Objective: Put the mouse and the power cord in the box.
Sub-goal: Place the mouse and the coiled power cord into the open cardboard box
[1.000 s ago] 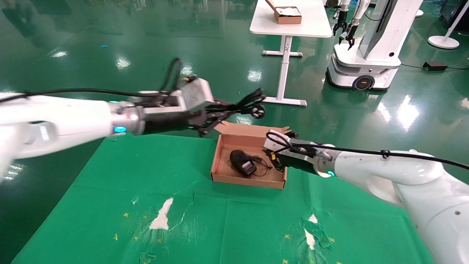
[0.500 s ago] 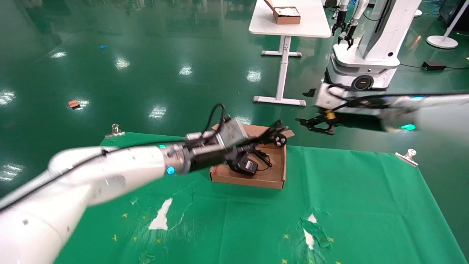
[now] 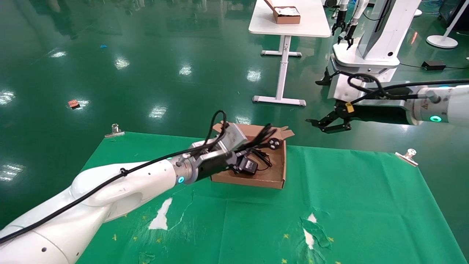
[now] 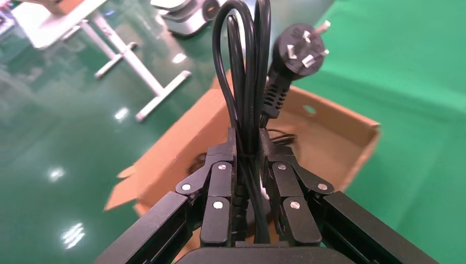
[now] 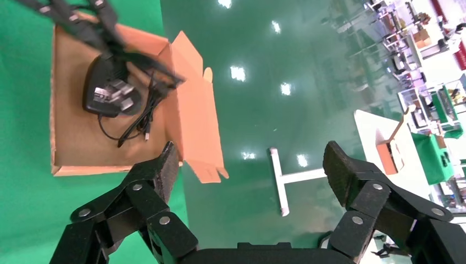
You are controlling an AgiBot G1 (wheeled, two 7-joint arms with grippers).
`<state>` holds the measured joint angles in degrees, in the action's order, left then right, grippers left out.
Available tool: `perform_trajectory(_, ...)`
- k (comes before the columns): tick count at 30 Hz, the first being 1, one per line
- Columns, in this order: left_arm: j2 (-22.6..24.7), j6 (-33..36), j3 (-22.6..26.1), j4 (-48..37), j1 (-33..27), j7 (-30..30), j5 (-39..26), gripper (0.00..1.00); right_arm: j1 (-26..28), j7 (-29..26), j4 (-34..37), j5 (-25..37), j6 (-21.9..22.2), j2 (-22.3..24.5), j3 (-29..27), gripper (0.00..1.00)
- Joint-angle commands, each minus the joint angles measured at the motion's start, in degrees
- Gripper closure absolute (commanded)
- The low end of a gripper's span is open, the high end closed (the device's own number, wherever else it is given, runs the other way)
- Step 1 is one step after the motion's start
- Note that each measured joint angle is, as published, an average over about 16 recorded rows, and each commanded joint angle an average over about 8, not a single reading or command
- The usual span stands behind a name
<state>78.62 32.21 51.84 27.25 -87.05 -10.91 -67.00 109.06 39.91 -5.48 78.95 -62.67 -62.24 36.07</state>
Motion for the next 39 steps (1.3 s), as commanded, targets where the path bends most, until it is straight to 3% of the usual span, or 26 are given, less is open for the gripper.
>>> perform_trajectory(1, 0.0, -2.0, 1.6, 0.3, 0.0, 1.5, 0.6, 0.17, 0.2, 0.3, 0.3, 0.0, -0.4, 0.0, 0.0, 0.00)
perform_trajectory(3, 0.0, -2.6, 2.1, 0.5, 0.1, 1.8, 0.8, 0.00, 0.3, 0.3, 0.4, 0.0, -0.8, 0.1, 0.0, 0.00)
perform_trajectory(19, -1.5, 0.4, -0.2, 1.7, 0.8, 1.9, 1.3, 0.00, -0.8, -0.8, -1.0, -0.8, -0.3, 0.4, -0.4, 0.00)
perform_trajectory(39, -15.6, 18.2, -12.1, 16.6, 9.1, 8.5, 9.3, 0.00, -16.0, -16.9, -22.7, -12.5, -7.6, 9.1, -6.8, 0.00)
